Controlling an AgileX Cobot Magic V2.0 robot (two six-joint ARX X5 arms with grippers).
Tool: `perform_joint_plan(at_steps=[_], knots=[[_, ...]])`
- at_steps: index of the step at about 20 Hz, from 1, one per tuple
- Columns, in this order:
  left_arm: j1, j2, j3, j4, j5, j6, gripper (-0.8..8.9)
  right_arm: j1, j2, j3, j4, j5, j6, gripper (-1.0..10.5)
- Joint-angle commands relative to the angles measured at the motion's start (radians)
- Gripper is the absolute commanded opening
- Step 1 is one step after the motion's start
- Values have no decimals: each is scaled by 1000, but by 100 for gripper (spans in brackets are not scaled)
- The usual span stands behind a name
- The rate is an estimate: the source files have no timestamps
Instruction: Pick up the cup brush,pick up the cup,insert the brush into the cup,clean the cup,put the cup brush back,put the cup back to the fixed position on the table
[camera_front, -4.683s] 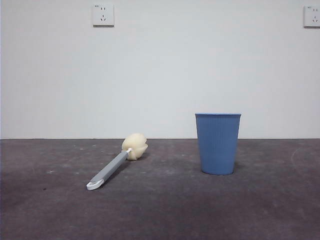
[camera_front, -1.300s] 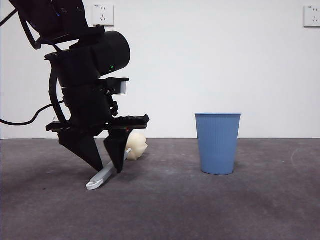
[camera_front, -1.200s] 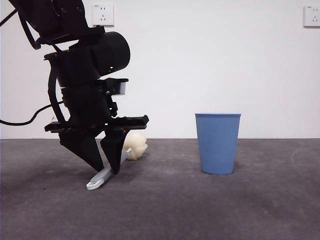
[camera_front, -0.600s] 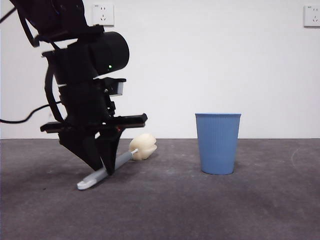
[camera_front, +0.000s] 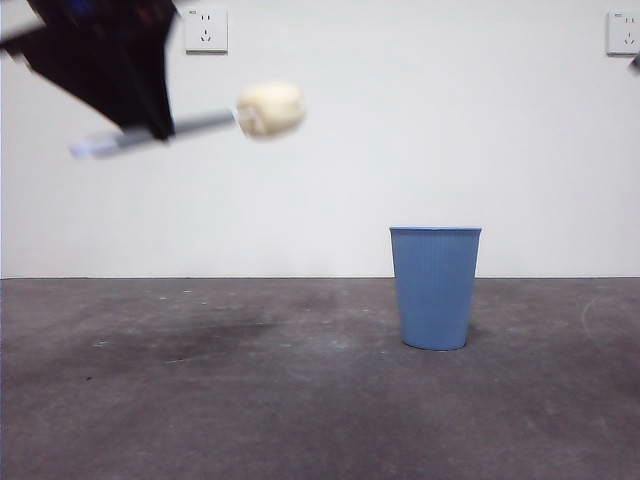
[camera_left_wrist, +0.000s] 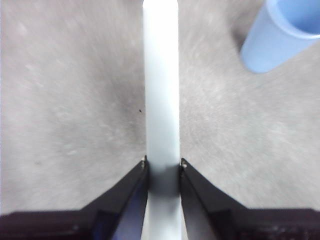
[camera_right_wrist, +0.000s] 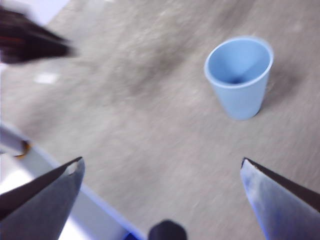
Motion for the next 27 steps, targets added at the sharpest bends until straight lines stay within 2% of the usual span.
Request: perform_joint_plan(at_steps=[1,5,10,19,27], knots=[[-4,-85,-1,-48,-3,34,-8,56,25,-120,143,60,44,595],[-4,-192,-1,-138,-7,52,-8,156,47,-294,420,210,103,595],[-4,-234,-1,-198,-6,51,-8,222,186,-351,662,343,94,594],[-4,-234,-1,-265,-6,51,-8,220,573,-351,1098,367,88,595],[-4,-234,-1,-272,-5,45,-8,172,800,-351,1385,367,87,595]])
